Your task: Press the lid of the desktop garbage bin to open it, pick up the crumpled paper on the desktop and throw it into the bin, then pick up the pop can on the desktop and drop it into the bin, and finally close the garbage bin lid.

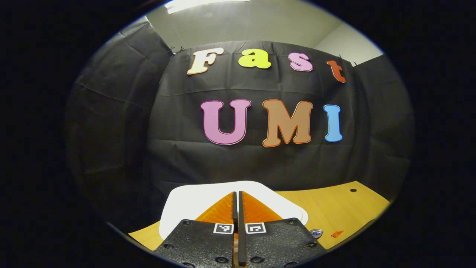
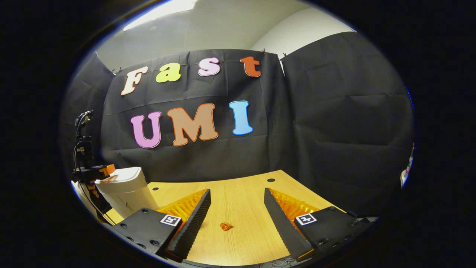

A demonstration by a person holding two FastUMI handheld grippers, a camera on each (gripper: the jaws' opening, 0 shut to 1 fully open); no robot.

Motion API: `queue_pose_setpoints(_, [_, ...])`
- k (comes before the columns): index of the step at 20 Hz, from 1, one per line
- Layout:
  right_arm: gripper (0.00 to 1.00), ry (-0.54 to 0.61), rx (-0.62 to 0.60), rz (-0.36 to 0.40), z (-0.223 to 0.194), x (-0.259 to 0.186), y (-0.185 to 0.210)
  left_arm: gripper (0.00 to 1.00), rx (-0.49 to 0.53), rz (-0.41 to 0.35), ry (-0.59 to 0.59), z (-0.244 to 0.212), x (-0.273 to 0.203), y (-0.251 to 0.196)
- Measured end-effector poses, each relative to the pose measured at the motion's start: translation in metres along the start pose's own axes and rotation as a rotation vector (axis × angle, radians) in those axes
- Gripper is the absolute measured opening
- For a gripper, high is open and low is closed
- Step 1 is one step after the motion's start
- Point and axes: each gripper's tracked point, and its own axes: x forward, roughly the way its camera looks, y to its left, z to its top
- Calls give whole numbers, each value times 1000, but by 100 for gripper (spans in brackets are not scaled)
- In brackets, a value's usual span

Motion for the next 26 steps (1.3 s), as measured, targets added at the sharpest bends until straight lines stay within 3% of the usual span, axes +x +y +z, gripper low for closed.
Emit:
queue_pose_setpoints(2, [96, 2, -18, 11, 0, -1, 1, 0, -11, 13, 54, -15, -8, 1])
queue_pose_setpoints(4, [96, 8, -25, 17, -2, -2, -1, 0, -26, 13, 28, -7, -11, 1])
queue_pose_setpoints(7, [96, 26, -31, 17, -6, -2, -6, 0, -146, 26, -7, -8, -10, 1])
queue_pose_setpoints(11, [96, 33, -41, 35, -8, -2, -4, 0, -26, 24, -16, -18, -9, 0])
queue_pose_setpoints(16, [96, 15, -48, 59, -4, -3, 0, 0, -100, -3, 18, -14, -9, 1])
queue_pose_setpoints(20, [96, 12, -38, 66, -3, -2, -1, 0, -37, 22, 74, -10, -6, 1])
queue_pose_setpoints(23, [96, 20, -44, 79, -5, 0, 2, 0, -57, 3, 28, 15, -8, -9])
queue_pose_setpoints(26, [96, 25, -52, 95, -5, 3, 5, 0, -78, -23, 153, -23, -10, -15])
